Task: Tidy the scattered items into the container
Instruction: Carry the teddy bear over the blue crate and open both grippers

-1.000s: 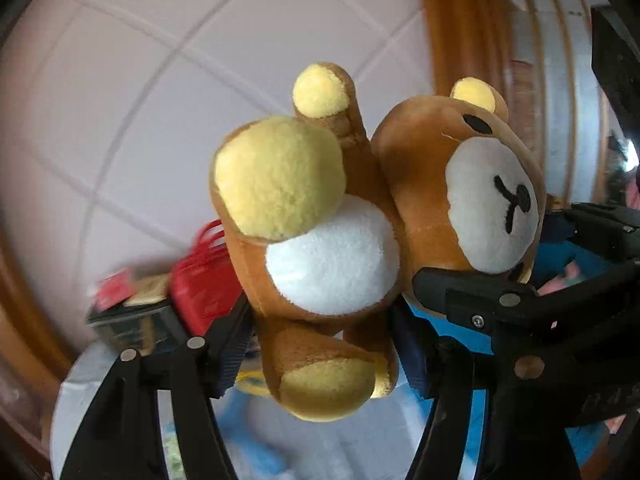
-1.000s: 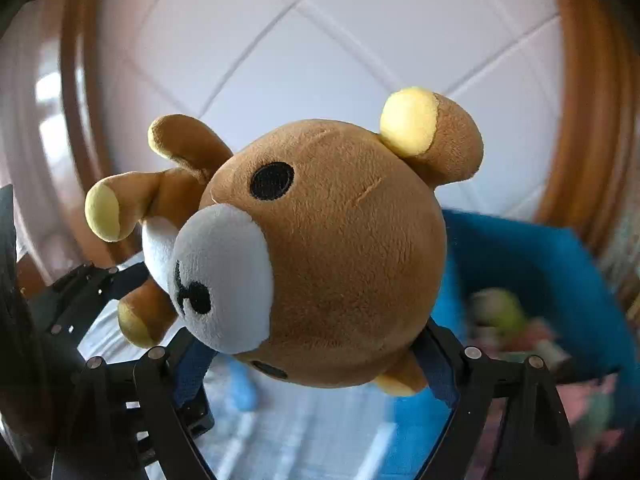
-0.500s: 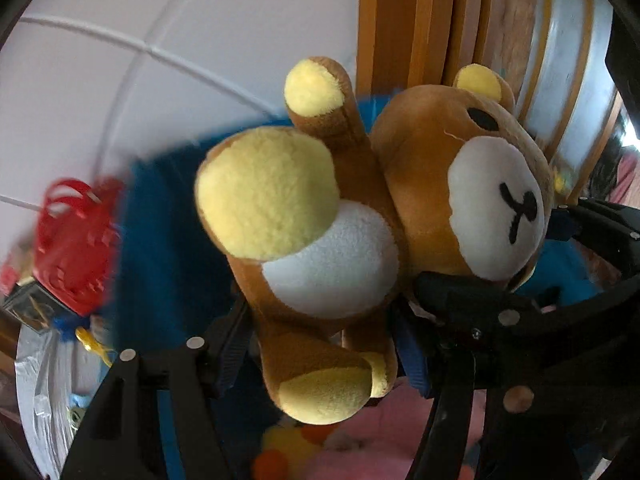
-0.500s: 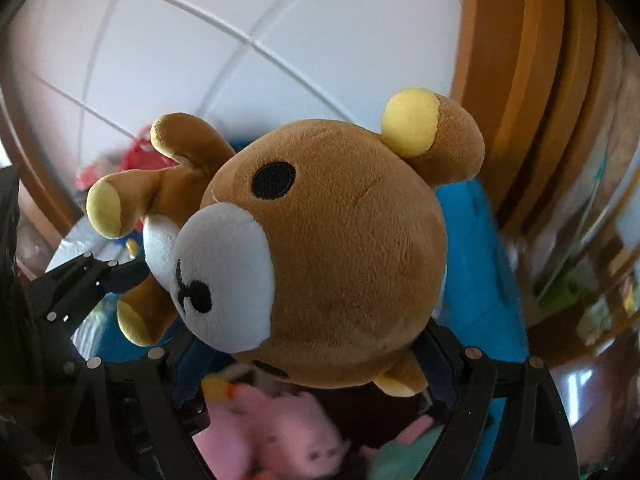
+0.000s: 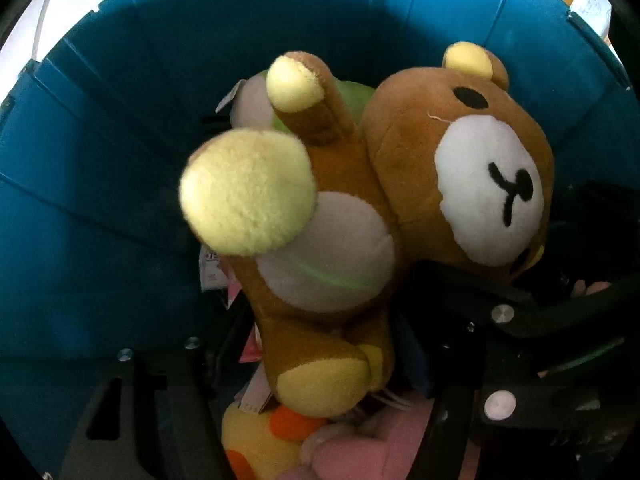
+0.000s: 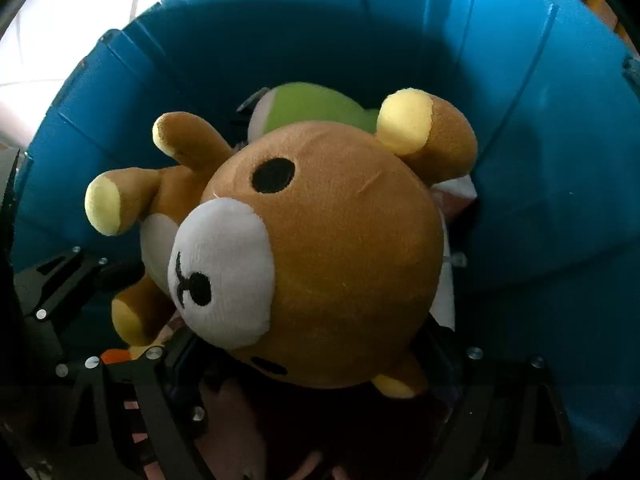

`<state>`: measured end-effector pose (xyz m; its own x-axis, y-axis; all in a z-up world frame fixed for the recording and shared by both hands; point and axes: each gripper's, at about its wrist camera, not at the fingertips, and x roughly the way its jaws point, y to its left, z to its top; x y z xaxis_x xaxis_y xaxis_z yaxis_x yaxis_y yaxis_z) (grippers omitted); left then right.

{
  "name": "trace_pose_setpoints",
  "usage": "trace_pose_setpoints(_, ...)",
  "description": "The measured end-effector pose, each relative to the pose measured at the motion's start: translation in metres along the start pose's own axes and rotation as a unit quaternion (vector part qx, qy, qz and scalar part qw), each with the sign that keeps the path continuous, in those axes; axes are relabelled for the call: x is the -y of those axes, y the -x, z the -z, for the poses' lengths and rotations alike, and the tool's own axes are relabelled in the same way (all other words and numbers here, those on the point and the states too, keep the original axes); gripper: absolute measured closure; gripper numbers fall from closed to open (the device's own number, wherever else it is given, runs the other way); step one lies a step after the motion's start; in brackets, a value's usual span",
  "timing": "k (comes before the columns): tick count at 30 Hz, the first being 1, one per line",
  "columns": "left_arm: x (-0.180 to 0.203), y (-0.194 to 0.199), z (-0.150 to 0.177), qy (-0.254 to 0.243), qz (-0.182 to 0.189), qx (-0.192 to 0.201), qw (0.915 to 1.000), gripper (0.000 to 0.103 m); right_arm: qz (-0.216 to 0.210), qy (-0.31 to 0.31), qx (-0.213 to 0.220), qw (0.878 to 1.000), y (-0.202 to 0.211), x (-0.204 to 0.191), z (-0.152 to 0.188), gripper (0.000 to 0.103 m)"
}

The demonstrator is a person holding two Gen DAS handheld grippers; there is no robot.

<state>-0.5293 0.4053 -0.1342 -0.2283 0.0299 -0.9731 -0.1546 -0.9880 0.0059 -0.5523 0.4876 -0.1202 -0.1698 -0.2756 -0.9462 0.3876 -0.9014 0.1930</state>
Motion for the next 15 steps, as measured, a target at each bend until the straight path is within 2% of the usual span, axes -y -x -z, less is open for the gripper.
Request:
trace_pose_setpoints(6,0.003,0.003,0.001,0.003,0.003,-0.001,1.0,0.035,0.001,-0.006,0.001,1.0,0.001,-0.003,0.007,0.012)
trace_pose_setpoints(10,0.007,0.018,0.007,0.006,0.003,0.008,0.9999,0.035,0.007,-0.011,0.002,1.0,0.01,-0.008,0.015,0.011)
trace_pose_setpoints(15,0.015,0.039,0.019,-0.001,0.002,0.025,0.9997,0.031,0.007,-0.016,0.036,0.999,0.045,-0.013,0.031,0.007)
